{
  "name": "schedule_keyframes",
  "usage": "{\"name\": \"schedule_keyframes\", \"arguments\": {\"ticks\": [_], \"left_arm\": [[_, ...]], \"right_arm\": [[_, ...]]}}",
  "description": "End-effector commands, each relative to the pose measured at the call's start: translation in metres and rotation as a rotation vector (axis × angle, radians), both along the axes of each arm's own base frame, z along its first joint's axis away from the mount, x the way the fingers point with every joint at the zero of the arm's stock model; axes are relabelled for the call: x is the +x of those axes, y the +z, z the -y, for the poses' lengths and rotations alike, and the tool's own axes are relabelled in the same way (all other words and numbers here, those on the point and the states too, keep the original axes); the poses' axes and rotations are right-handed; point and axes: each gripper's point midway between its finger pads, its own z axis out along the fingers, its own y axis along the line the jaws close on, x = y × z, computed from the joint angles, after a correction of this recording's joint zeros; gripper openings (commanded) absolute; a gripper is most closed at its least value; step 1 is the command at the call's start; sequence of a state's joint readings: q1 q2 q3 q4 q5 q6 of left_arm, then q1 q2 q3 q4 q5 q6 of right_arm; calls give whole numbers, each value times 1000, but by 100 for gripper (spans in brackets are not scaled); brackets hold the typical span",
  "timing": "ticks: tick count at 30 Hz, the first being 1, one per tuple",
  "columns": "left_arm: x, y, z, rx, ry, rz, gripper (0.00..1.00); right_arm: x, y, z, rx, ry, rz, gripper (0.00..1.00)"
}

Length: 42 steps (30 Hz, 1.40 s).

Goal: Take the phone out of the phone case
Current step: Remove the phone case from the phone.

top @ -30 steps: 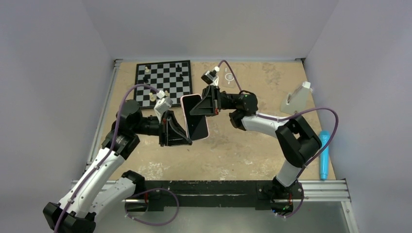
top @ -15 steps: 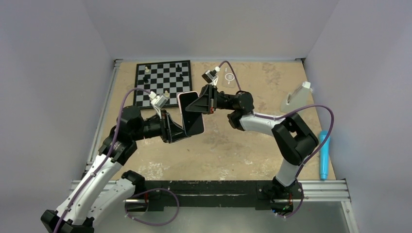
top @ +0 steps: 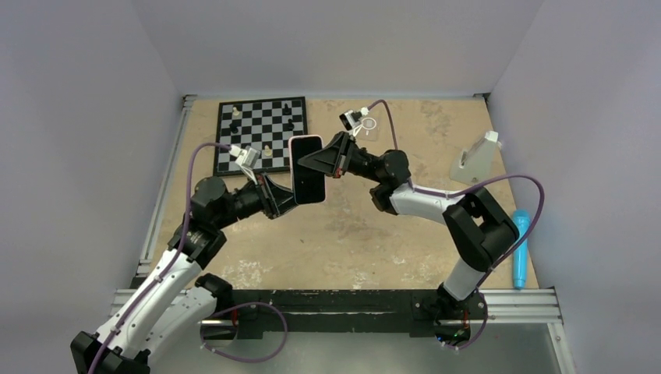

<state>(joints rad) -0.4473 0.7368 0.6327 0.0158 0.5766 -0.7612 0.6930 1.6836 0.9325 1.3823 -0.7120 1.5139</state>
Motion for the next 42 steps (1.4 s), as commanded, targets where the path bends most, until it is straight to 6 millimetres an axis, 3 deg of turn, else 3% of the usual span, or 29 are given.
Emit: {"name": "schedule_keyframes", "arguments": {"ticks": [1,4,7,10,13,14,17,19,24,26,31,36,38,42], "left_arm": [[89,-77,-114,360,761,-73,0],[92,-88,-137,425,873,-75,0],[92,-88,-138,429,871,-62,0],[88,-84,-120,383,778,-48,0],[74,-71,-85,296,580,-31,0],[63,-67,-69,262,476,-44,5],[34,-55,-40,196,265,-108,36],[13,-45,-26,155,141,-126,46],[-30,-16,-15,56,-36,-101,78],[-45,4,-9,-18,-112,-75,86],[-64,56,-5,-224,-176,-14,79],[-62,85,-4,-400,-173,-49,67],[-59,90,-1,-427,-181,-49,63],[-53,80,10,-413,-200,-102,59]], "right_arm": [[-102,88,29,267,274,104,0],[-107,108,43,368,326,80,0],[-111,116,49,384,342,81,0],[-111,114,49,374,330,107,0],[-95,92,38,280,262,118,0],[-87,83,36,252,229,116,0],[-63,53,35,169,139,100,0],[-49,41,40,138,83,101,0],[-20,17,47,67,-27,87,0],[-14,15,52,73,-71,72,0],[-2,11,51,31,-152,56,0],[10,6,50,-25,-214,25,0],[13,5,50,-41,-236,12,0],[16,6,51,-41,-254,-7,0]]}}
